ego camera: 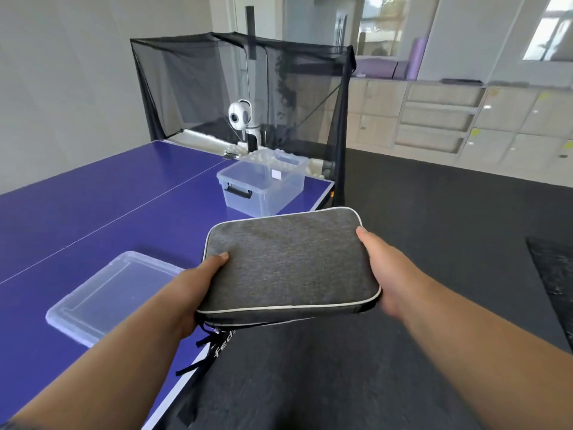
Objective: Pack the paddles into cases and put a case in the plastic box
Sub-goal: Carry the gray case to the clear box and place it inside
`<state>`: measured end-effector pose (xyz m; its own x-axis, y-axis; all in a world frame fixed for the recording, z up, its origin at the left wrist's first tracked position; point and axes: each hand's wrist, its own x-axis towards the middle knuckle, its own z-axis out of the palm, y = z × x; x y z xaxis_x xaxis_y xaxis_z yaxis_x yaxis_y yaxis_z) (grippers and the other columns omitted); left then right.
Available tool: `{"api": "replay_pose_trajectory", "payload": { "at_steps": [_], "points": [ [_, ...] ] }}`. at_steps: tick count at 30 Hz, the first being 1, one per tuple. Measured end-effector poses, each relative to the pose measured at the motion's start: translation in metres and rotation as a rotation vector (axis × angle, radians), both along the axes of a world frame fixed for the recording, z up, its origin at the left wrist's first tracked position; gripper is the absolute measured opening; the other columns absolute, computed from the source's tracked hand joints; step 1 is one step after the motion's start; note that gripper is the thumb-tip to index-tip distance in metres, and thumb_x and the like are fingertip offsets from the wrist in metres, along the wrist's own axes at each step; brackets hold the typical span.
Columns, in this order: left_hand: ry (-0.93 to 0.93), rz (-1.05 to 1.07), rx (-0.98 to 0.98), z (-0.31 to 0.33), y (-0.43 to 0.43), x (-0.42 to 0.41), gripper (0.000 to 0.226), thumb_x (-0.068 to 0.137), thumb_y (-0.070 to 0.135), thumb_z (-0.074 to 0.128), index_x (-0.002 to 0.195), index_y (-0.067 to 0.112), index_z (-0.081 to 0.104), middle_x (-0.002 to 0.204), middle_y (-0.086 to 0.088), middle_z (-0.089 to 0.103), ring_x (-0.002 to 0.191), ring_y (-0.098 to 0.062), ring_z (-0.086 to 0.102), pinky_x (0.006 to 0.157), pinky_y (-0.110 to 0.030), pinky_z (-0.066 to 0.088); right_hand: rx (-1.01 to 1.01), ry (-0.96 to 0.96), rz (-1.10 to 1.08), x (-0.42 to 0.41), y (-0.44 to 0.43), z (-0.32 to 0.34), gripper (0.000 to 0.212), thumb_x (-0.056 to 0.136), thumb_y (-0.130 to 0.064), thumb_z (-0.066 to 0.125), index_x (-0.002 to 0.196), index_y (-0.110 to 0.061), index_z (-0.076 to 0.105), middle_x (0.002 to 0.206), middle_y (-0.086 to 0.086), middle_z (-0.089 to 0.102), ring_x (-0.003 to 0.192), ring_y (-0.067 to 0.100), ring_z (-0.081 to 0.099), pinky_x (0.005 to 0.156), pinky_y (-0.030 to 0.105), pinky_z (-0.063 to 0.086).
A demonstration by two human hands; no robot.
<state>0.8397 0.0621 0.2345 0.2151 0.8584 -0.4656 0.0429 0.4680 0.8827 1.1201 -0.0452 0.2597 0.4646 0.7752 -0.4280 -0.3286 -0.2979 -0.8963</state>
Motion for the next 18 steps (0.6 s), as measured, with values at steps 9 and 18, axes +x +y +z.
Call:
{"api": "replay_pose_trajectory", "payload": {
  "at_steps": [9, 18],
  "points": [
    [0.07, -0.053, 0.037, 0.019, 0.17, 0.126, 0.052, 0.077, 0.054, 0.074, 0.102, 0.008, 0.069, 0.081, -0.009, 0.077, 0.066, -0.024, 0.075, 0.058, -0.033, 0.053, 0.029, 0.003, -0.088, 0.118, 0.143, 0.007, 0.042, 0.091, -0.059, 0.056, 0.102, -0.023, 0.074, 0.086, -0.005, 0.079, 0.075, 0.016, 0.077, 0.067, 0.033, 0.055],
    [0.146, 0.035, 0.048, 0.003, 0.272, 0.227, 0.051, 0.077, 0.055, 0.073, 0.097, 0.008, 0.068, 0.073, -0.004, 0.076, 0.062, -0.021, 0.074, 0.059, -0.032, 0.051, 0.015, 0.022, -0.034, 0.23, 0.269, -0.023, 0.044, 0.088, -0.059, 0.059, 0.104, -0.021, 0.073, 0.086, -0.003, 0.079, 0.077, 0.018, 0.077, 0.077, 0.038, 0.059]
  ]
}}
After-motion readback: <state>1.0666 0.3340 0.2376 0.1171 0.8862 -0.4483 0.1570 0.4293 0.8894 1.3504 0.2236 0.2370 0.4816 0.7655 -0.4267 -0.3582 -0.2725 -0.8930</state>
